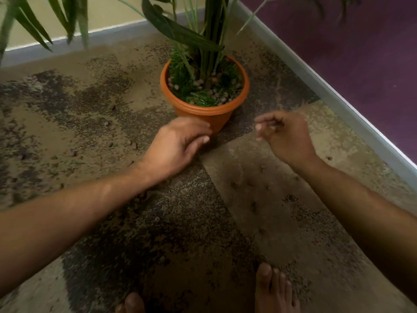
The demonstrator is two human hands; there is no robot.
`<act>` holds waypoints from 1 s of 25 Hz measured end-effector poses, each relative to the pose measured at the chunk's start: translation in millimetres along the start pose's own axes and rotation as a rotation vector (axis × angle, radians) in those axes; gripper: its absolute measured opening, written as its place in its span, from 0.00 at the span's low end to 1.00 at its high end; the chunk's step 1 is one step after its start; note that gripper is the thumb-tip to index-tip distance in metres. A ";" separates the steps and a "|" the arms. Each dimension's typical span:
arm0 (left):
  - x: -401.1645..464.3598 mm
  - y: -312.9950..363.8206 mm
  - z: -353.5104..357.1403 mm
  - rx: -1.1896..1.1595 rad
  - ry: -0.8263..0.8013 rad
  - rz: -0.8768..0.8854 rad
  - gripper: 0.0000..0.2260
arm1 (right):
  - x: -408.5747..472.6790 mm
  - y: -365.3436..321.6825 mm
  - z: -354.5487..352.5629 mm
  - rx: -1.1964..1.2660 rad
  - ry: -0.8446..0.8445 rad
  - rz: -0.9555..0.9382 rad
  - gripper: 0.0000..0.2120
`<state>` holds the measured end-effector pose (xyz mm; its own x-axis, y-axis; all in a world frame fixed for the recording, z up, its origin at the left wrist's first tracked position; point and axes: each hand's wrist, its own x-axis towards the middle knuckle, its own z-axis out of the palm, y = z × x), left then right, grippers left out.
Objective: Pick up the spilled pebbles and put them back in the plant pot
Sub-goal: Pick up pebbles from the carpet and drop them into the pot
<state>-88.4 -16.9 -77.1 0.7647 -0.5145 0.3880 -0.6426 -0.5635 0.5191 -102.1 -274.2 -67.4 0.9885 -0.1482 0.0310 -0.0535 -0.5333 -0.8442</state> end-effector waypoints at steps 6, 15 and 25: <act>-45.3 13.9 71.9 0.064 -0.671 0.174 0.26 | -53.6 87.2 -12.5 -0.622 -0.365 0.061 0.20; -33.3 17.5 111.8 0.149 -0.756 0.243 0.20 | -53.3 79.6 27.4 -0.637 -0.432 0.021 0.24; -49.3 1.6 88.8 0.107 -0.692 -0.007 0.12 | -54.9 84.1 24.2 -0.629 -0.498 -0.135 0.08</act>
<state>-131.5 -49.9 -163.0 0.5854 -0.7838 -0.2076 -0.6659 -0.6108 0.4284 -157.5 -290.8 -153.0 0.9314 0.2595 -0.2552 0.1474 -0.9101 -0.3874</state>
